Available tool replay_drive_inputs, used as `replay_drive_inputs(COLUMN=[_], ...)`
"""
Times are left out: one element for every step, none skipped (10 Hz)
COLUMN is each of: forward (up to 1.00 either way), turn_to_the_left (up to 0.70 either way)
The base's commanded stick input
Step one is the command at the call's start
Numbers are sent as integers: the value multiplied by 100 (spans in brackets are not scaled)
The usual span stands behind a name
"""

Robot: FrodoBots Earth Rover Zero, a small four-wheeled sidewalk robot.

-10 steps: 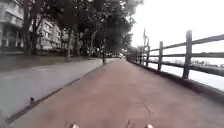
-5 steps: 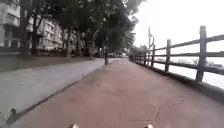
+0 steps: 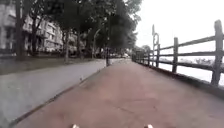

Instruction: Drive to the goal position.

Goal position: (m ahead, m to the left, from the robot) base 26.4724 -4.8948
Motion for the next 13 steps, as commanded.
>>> replay_drive_inputs(forward=[85,85,85,85,85,85,85,85,85,85,85,85,85], turn_to_the_left=[0,0,-6,-34,-34,-34,-34,-34,-34,-28,-5,0,0])
